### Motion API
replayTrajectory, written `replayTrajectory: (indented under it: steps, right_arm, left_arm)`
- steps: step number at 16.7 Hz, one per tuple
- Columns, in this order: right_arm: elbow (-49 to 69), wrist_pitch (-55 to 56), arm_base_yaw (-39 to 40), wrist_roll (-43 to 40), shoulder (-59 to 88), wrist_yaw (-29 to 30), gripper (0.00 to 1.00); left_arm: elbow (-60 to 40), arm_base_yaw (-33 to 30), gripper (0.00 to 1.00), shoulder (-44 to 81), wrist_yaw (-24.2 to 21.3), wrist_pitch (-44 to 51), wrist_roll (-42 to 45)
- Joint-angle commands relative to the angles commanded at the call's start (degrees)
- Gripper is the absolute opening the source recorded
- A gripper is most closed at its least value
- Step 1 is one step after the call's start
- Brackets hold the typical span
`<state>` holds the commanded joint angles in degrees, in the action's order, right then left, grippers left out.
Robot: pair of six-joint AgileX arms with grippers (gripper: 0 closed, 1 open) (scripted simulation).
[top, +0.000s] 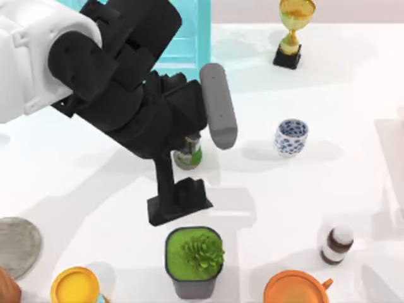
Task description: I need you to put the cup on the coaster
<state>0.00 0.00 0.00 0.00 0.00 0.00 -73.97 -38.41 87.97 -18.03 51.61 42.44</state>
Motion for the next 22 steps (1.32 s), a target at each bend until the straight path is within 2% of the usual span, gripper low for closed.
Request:
replayTrajectory:
  steps: [5, 11, 15, 22]
  right_arm:
    - [0.0, 0.0, 0.0, 0.0, 0.0, 0.0, 1.0]
    - [0.0, 0.0, 0.0, 0.0, 0.0, 0.0, 1.0]
    - [0.0, 0.0, 0.0, 0.0, 0.0, 0.0, 1.0]
    - [0.0, 0.0, 0.0, 0.0, 0.0, 0.0, 1.0]
  left_arm:
    - [-29.03, -3.32, 1.0, 26.54, -4.27, 10.78, 6.88]
    - [-55.07, -0.69, 1.0, 47.72, -5.44, 15.33, 8.98]
    - [-61.73, 1.15, 1.0, 53.0, -5.32, 15.7, 8.82]
    - [-62.21, 0.33, 1.0, 53.26, -5.08, 15.6, 8.08]
